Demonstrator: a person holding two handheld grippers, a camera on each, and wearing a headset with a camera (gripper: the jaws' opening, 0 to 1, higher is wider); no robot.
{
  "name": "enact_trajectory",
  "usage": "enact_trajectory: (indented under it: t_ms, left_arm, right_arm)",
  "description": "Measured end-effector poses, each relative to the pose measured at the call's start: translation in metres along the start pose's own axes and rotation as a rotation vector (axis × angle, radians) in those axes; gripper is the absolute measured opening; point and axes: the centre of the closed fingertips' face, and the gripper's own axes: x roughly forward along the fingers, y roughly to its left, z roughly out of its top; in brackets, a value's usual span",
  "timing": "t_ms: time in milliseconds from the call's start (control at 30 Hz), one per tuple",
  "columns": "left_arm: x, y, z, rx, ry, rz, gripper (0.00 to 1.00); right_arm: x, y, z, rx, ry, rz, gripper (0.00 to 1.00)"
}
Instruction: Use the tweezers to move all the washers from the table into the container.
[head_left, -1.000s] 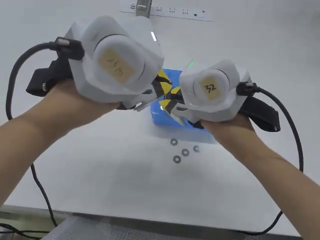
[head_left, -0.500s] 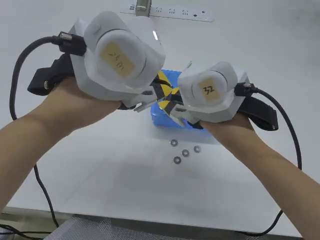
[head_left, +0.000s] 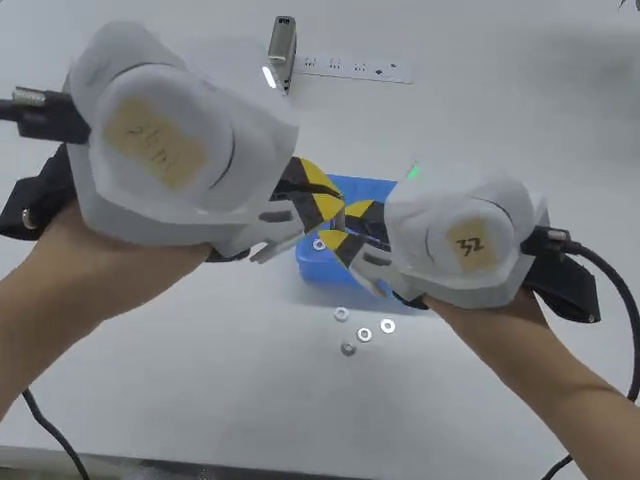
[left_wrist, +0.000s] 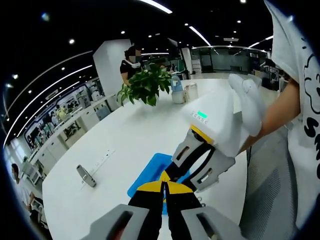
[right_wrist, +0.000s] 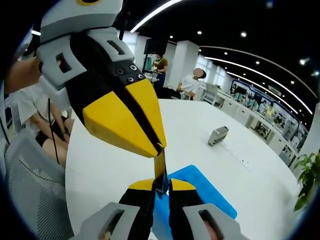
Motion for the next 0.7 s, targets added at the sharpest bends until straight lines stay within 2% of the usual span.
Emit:
enact_trajectory:
  t_ms: [167, 233, 367, 500, 700]
  left_arm:
    - [-0.008, -0.014, 0.001, 0.033, 0.007, -0.016, 0.0]
    - [-0.009, -0.021, 0.001, 0.041, 0.002, -0.04, 0.0]
    - [-0.007, -0.033, -0.006, 0.103, 0.026, -0.069, 0.0]
    - [-0.001, -0.037, -0.013, 0.097, 0.044, -0.089, 0.0]
    - [0.012, -0.039, -0.022, 0.027, 0.032, -0.122, 0.0]
  right_arm:
    - [-0.017, 0.017, 0.006, 0.007, -0.02, 0.005, 0.06]
    - [-0.02, 0.021, 0.005, 0.001, -0.017, 0.008, 0.06]
    - [-0.025, 0.031, -0.003, -0.03, 0.007, 0.014, 0.06]
    - [-0.026, 0.036, -0.015, -0.011, 0.033, 0.038, 0.05]
    - [-0.02, 0.035, -0.031, 0.054, 0.065, 0.046, 0.05]
